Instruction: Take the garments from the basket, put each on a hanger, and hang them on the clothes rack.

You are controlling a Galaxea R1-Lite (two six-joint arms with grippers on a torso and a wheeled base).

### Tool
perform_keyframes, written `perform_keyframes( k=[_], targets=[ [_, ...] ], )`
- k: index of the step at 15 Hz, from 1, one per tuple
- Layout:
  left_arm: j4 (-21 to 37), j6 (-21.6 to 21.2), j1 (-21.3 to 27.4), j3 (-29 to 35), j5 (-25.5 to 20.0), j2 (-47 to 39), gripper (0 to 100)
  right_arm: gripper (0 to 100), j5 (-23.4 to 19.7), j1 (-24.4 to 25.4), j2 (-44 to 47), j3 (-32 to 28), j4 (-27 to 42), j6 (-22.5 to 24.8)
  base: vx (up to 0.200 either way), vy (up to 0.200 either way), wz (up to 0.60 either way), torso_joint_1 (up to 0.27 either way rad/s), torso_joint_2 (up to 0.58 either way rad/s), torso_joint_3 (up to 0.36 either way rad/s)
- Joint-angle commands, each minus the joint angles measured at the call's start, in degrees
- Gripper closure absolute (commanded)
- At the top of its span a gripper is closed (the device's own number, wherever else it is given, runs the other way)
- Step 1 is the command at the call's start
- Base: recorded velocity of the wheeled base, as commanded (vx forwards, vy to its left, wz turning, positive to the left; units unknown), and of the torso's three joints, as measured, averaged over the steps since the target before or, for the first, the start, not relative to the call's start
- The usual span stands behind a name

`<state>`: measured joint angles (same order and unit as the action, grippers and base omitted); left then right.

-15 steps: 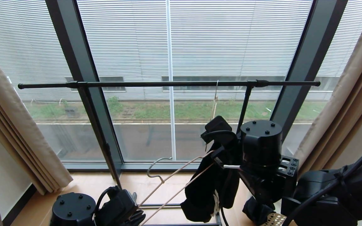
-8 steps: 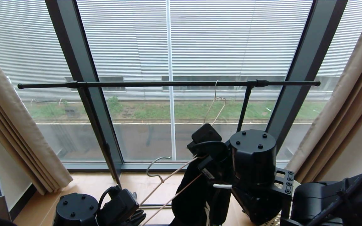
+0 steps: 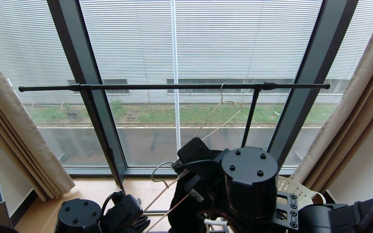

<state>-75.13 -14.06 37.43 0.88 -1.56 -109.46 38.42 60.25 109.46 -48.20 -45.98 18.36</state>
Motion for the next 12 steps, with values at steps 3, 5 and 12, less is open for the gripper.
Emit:
perform_keyframes(
  k=[3, 5, 12],
  targets=[
    [-0.02, -0.01, 0.02, -0.09, -0.11, -0.32, 100, 100, -0.02, 3.91, 1.37, -2.77, 0.63, -1.84, 0.000, 0.000, 0.00, 0.000, 0.00, 0.000],
    [-0.02, -0.01, 0.02, 0.00, -0.11, -0.58, 100, 100, -0.02, 4.88, 1.46, -4.53, 3.18, -3.86, 0.000, 0.000, 0.00, 0.000, 0.00, 0.000],
    [-1.16, -0.01, 0.02, -0.53, -0.02, -0.84, 100, 100, -0.02, 6.02, 1.02, -4.80, 4.85, -5.61, 0.000, 0.000, 0.00, 0.000, 0.00, 0.000]
  ],
)
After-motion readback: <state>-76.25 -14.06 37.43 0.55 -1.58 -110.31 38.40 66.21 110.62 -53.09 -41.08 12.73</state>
